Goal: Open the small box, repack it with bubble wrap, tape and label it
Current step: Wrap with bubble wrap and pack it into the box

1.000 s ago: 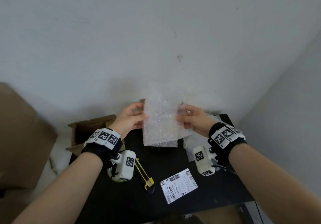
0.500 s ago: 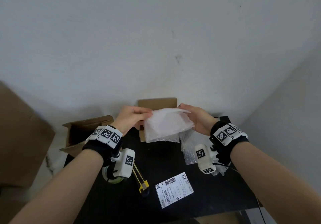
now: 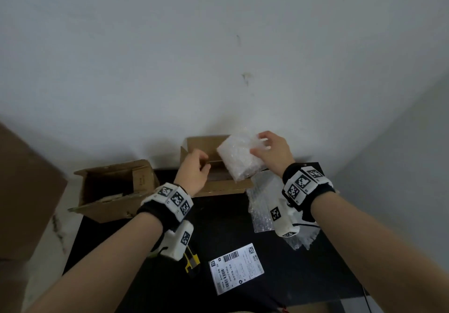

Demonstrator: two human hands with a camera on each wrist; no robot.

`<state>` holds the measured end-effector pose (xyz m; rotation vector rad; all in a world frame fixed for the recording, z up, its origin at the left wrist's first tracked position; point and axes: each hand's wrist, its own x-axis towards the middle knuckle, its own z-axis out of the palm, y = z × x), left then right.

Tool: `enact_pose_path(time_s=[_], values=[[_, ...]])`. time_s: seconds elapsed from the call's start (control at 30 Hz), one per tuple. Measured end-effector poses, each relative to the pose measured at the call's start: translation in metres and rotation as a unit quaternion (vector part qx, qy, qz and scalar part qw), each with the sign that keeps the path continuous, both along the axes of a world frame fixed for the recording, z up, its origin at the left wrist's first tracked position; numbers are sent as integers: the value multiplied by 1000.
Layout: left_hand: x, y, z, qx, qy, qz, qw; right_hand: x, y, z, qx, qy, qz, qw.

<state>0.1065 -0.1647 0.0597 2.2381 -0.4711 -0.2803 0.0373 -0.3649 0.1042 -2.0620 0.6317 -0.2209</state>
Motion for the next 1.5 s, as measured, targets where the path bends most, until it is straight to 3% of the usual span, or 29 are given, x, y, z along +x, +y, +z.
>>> enact_pose_path(time_s=[0.13,0.27,0.47,0.63,0.77,0.87,1.1,1.37,1.5], values=[[-8,7,-25,187,-80,-108,973,9,9,-6,-112,42,29,992],[-18,13,-34,245,-88,-120,958,13,23,-9,-225,46,82,970],[-15,13,-42,330,-64,-162,928,15,21,-8,-249,25,21,968],[-11,7,-42,387,-34,-200,899,21,21,-14,-262,59,47,962],[-10,5,-41,405,-17,-210,890,26,29,-25,-303,76,99,945],[-12,6,-44,404,-20,-206,891,28,40,-29,-384,80,144,909],[-17,9,-50,342,-63,-154,925,21,51,-53,-480,93,243,838],[-15,10,-55,312,-90,-126,937,19,50,-66,-495,178,206,826],[-17,11,-58,307,-102,-115,939,21,54,-74,-413,267,243,836]])
